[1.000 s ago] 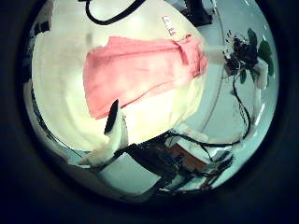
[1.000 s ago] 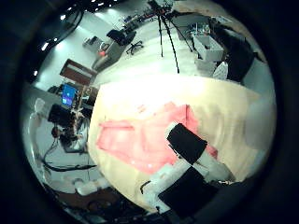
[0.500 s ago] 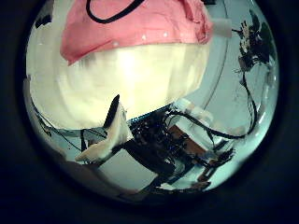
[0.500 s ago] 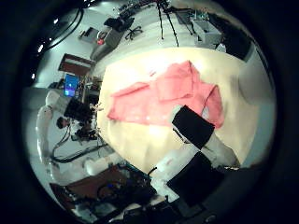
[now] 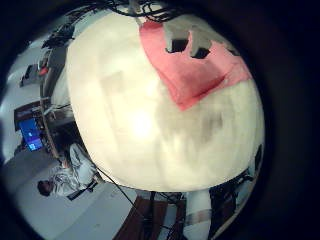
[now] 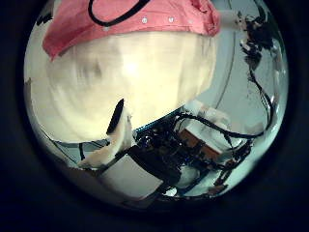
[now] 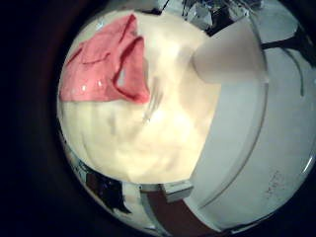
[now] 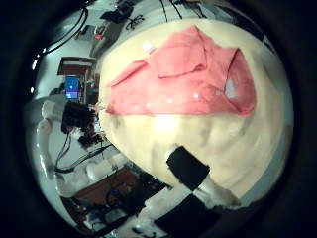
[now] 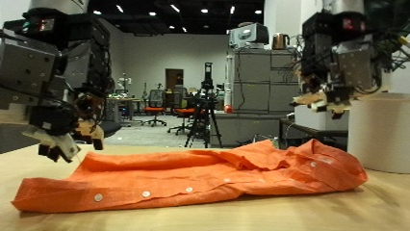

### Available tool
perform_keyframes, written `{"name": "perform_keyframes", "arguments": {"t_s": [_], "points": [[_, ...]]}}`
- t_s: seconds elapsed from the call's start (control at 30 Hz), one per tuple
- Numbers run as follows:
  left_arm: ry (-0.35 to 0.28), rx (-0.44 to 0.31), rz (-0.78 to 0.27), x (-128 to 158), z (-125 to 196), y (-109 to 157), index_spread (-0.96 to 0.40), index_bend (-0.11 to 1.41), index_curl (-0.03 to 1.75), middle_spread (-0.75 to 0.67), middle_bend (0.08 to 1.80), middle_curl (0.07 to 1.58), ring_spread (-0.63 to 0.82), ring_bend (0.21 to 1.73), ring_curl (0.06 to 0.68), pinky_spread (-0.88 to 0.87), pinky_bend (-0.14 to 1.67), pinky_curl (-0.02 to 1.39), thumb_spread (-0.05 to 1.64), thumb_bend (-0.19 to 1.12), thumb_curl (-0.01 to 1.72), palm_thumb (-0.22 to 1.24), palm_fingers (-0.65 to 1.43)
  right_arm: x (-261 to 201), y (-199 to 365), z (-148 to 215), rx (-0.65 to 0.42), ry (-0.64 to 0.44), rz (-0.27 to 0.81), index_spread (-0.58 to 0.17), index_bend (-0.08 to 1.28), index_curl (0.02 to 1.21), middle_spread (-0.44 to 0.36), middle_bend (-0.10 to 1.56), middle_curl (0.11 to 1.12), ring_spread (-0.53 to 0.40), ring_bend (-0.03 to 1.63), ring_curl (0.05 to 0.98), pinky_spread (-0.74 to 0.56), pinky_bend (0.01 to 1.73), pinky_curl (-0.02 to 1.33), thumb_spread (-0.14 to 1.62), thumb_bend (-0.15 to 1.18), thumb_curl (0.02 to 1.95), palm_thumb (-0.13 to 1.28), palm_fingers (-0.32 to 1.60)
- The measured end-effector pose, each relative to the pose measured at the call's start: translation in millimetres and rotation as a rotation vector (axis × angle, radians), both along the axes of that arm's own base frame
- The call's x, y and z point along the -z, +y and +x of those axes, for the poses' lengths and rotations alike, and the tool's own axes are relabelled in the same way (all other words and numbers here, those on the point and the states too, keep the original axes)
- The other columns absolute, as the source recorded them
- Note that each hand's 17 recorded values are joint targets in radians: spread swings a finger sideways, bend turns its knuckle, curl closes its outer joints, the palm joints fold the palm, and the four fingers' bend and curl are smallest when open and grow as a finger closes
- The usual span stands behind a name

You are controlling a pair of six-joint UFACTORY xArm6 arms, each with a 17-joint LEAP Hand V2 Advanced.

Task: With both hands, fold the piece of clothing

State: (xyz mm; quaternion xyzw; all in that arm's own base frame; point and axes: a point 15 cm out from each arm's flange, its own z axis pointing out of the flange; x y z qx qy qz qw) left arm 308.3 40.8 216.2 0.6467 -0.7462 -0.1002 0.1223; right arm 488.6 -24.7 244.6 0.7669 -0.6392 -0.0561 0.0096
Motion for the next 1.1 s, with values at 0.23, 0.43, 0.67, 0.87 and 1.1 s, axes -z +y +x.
{"name": "perform_keyframes", "arguments": {"t_s": [0.23, 0.43, 0.67, 0.87, 1.1], "points": [[-0.019, 0.007, 0.008, -9.2, -16.2, -2.7, 0.06, 0.17, 0.36, 0.23, 0.18, 0.31, 0.40, 0.51, 0.242, 0.40, 0.32, 0.36, 1.07, -0.02, 0.35, 0.52, 0.05, 15.6, -7.2, 19.0, 0.026, -0.046, -0.004, -0.231, 0.15, 0.31, 0.068, 0.30, 0.31, 0.090, 0.53, 0.229, 0.16, 0.49, 0.27, 1.19, -0.02, 0.27, 0.45, 0.15], [-0.025, 0.014, 0.010, -11.7, -23.8, -5.4, 0.06, 0.17, 0.35, 0.21, 0.18, 0.31, 0.40, 0.51, 0.238, 0.40, 0.31, 0.35, 1.07, -0.02, 0.35, 0.52, 0.07, 46.4, -6.9, 23.1, 0.027, 0.006, 0.001, -0.230, 0.16, 0.30, 0.099, 0.28, 0.32, 0.107, 0.47, 0.218, 0.25, 0.50, 0.27, 1.17, -0.03, 0.27, 0.43, 0.13], [-0.038, 0.018, 0.023, -19.5, -33.2, -3.0, 0.06, 0.17, 0.34, 0.21, 0.20, 0.31, 0.40, 0.51, 0.231, 0.39, 0.31, 0.34, 1.07, -0.02, 0.35, 0.52, 0.09, 78.2, -7.3, 24.5, 0.035, 0.062, 0.006, -0.204, 0.15, 0.28, 0.117, 0.24, 0.32, 0.188, 0.49, 0.225, 0.33, 0.54, 0.28, 1.13, -0.03, 0.26, 0.36, 0.13], [-0.057, 0.006, 0.037, -24.8, -30.3, 4.7, 0.05, 0.17, 0.34, 0.20, 0.19, 0.32, 0.40, 0.50, 0.225, 0.39, 0.29, 0.34, 1.07, -0.02, 0.35, 0.52, 0.11, 87.1, -13.9, 41.4, 0.091, 0.063, 0.058, -0.178, 0.15, 0.27, 0.180, 0.24, 0.33, 0.237, 0.50, 0.228, 0.39, 0.57, 0.28, 1.11, -0.02, 0.26, 0.34, 0.14], [-0.103, -0.026, 0.032, -39.2, -17.3, 12.2, 0.06, 0.17, 0.33, 0.17, 0.20, 0.33, 0.38, 0.48, 0.218, 0.38, 0.27, 0.33, 1.07, -0.02, 0.35, 0.52, 0.13, 92.9, -13.7, 48.4, 0.119, 0.061, 0.090, -0.163, 0.15, 0.27, 0.211, 0.22, 0.33, 0.283, 0.49, 0.225, 0.45, 0.60, 0.28, 1.10, -0.02, 0.27, 0.34, 0.13]]}}
